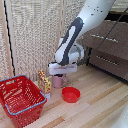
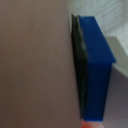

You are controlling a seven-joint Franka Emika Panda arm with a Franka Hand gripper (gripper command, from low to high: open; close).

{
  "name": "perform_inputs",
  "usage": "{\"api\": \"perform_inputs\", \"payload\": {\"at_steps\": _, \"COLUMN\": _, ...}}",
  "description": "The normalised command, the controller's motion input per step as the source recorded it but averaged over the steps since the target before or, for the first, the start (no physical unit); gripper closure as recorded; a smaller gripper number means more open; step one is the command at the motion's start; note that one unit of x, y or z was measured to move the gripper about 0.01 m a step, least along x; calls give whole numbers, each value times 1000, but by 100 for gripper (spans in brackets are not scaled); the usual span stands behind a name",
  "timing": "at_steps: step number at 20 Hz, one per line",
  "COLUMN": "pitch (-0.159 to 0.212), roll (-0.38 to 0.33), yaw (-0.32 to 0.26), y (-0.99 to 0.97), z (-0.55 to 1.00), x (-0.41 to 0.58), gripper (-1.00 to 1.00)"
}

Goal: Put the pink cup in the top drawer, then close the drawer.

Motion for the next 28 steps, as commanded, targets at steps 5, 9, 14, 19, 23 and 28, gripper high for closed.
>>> {"api": "perform_inputs", "payload": {"at_steps": 5, "pitch": 45, "roll": -3, "yaw": 0, "y": -47, "z": 591, "x": 337, "gripper": 100}}
{"api": "perform_inputs", "payload": {"at_steps": 9, "pitch": 40, "roll": -23, "yaw": -2, "y": -159, "z": 921, "x": 236, "gripper": 100}}
{"api": "perform_inputs", "payload": {"at_steps": 14, "pitch": 78, "roll": -40, "yaw": -5, "y": -134, "z": 974, "x": 221, "gripper": 100}}
{"api": "perform_inputs", "payload": {"at_steps": 19, "pitch": 111, "roll": -36, "yaw": -25, "y": -130, "z": 943, "x": 171, "gripper": 100}}
{"api": "perform_inputs", "payload": {"at_steps": 23, "pitch": 106, "roll": -44, "yaw": -21, "y": -106, "z": 949, "x": 158, "gripper": 100}}
{"api": "perform_inputs", "payload": {"at_steps": 28, "pitch": 109, "roll": -63, "yaw": -19, "y": -117, "z": 909, "x": 171, "gripper": 100}}
